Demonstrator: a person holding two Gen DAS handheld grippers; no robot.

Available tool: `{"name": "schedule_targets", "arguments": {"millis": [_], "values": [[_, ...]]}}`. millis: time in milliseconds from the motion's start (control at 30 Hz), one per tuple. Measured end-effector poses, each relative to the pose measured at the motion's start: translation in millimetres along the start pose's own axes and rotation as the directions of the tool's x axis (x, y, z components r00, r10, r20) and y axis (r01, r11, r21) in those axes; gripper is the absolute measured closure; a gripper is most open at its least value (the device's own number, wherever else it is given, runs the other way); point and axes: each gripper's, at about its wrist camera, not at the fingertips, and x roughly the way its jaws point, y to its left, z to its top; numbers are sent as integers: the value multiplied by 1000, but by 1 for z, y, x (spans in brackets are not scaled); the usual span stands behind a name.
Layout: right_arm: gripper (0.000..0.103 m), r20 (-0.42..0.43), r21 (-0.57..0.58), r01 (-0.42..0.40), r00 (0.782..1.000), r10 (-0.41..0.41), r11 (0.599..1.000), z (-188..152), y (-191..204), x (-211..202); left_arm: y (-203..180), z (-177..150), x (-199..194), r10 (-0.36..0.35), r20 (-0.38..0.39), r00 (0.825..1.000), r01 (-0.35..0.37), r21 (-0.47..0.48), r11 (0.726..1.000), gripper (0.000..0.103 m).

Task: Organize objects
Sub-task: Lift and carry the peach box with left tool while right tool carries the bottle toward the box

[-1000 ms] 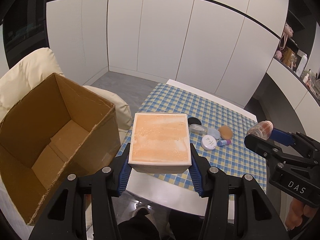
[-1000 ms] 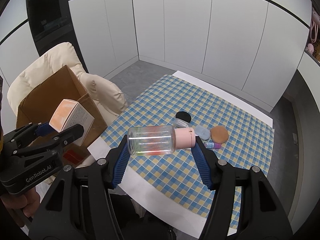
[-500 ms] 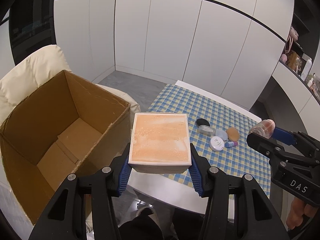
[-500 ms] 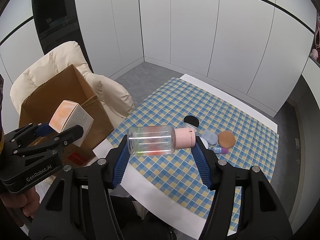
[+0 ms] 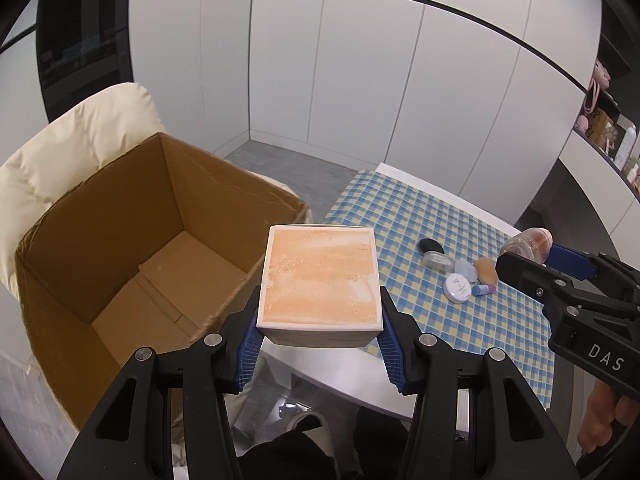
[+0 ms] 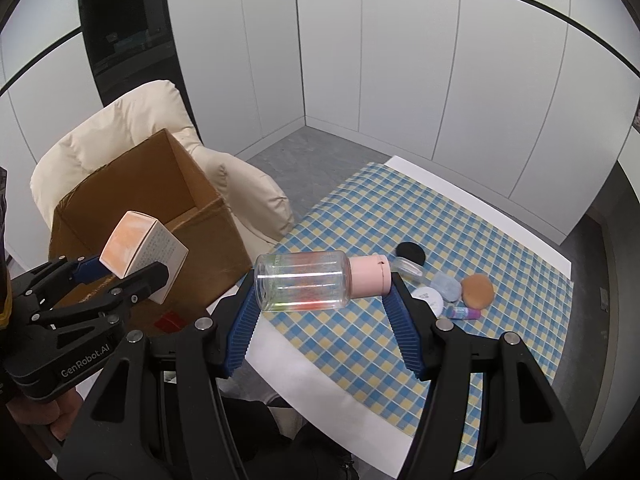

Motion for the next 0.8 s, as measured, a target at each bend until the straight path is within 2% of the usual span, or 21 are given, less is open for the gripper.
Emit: {"name": "schedule_targets", "arguments": {"millis": [800], "values": [[40, 2, -64, -57, 998, 58, 996, 10, 43, 10, 51, -5, -17, 74, 10, 997, -73, -81, 994, 51]]}}
